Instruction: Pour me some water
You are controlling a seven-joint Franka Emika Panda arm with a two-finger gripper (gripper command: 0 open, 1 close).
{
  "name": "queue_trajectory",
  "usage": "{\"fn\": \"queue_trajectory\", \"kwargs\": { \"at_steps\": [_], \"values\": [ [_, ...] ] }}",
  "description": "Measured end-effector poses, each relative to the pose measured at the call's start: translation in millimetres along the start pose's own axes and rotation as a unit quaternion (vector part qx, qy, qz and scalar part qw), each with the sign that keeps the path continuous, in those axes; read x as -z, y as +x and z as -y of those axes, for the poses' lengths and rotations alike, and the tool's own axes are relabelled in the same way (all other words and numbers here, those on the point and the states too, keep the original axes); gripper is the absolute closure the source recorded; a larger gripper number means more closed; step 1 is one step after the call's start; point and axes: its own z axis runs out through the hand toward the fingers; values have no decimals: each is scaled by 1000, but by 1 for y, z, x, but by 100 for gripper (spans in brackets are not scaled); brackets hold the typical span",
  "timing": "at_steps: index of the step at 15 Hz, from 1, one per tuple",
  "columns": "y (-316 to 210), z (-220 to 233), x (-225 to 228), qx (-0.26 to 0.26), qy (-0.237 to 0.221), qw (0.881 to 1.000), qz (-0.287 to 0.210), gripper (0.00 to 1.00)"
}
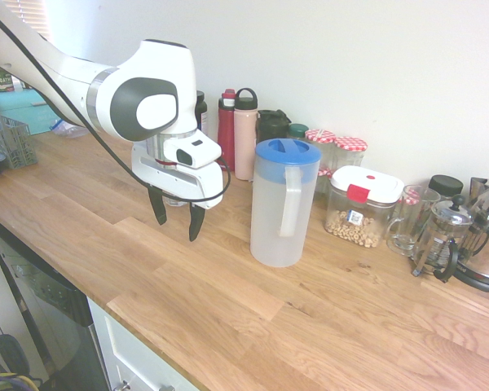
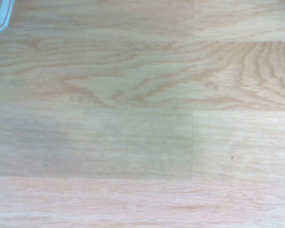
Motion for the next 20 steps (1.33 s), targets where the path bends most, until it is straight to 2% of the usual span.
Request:
{"fn": "queue_trajectory", "kwargs": {
  "at_steps": [4, 8, 14, 17, 20],
  "values": [
    [0, 0, 2, 9, 5, 1000, -7, 0],
    [3, -17, 49, 96, 9, 995, 0, 0],
    [38, -89, 170, 197, 33, 980, -12, 0],
    [69, -126, 191, 237, 37, 970, -27, 0],
    [106, -156, 200, 225, 37, 973, -44, 0]
  ]
}}
